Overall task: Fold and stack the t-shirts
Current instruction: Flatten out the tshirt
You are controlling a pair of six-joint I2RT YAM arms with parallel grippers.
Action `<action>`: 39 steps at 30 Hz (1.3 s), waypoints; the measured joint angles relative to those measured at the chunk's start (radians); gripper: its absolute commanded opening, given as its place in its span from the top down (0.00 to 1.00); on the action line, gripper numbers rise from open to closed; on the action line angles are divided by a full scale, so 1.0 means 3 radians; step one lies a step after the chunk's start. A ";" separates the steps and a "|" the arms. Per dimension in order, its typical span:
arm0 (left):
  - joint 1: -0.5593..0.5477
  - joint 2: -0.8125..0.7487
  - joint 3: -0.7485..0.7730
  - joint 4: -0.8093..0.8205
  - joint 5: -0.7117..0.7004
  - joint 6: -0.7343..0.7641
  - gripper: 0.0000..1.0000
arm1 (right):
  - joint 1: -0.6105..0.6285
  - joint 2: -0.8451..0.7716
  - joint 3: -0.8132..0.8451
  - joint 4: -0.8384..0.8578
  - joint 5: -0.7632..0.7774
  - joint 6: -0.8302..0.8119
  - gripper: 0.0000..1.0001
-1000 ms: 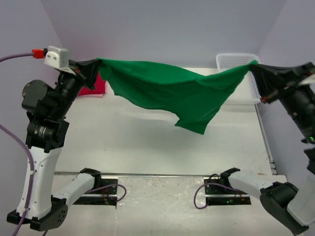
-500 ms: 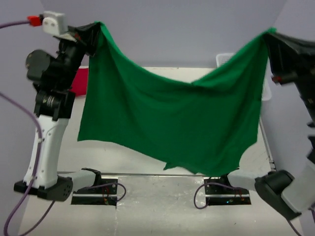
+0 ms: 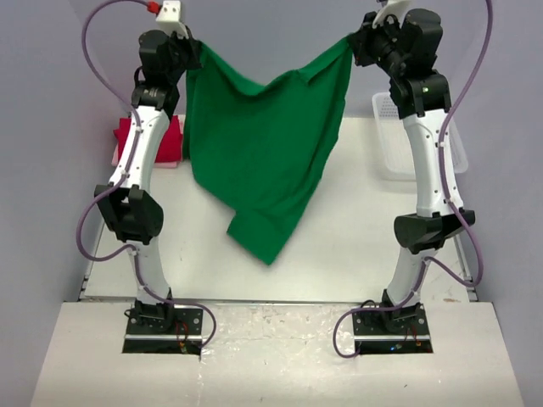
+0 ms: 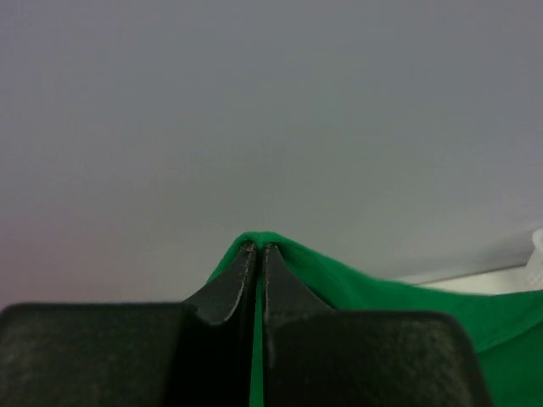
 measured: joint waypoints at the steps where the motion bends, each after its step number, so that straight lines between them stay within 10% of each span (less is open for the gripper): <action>1: 0.0029 0.0060 0.0174 0.0001 0.0032 -0.0006 1.00 | -0.0018 -0.0003 0.0013 0.0005 -0.0029 0.0000 1.00; 13: 0.0160 -0.0645 -0.0338 0.0158 0.0408 0.0080 1.00 | -0.0072 -0.0732 -0.0476 -0.0253 0.0018 0.0128 1.00; 24: 0.0161 -0.0687 -0.2996 -0.0944 0.0444 -0.0649 1.00 | 0.0417 -0.1602 -0.4365 -0.0605 0.0409 0.1208 1.00; 33: 0.0053 -0.1901 -0.4008 -0.1209 0.0449 -0.0882 1.00 | 0.0753 -0.3344 -0.4802 -0.0687 0.0701 0.1742 1.00; 39: 0.0053 -0.2138 -0.4045 -0.1366 0.0423 -0.0882 1.00 | 0.0754 -0.3194 -0.5202 -0.0787 0.0890 0.1871 1.00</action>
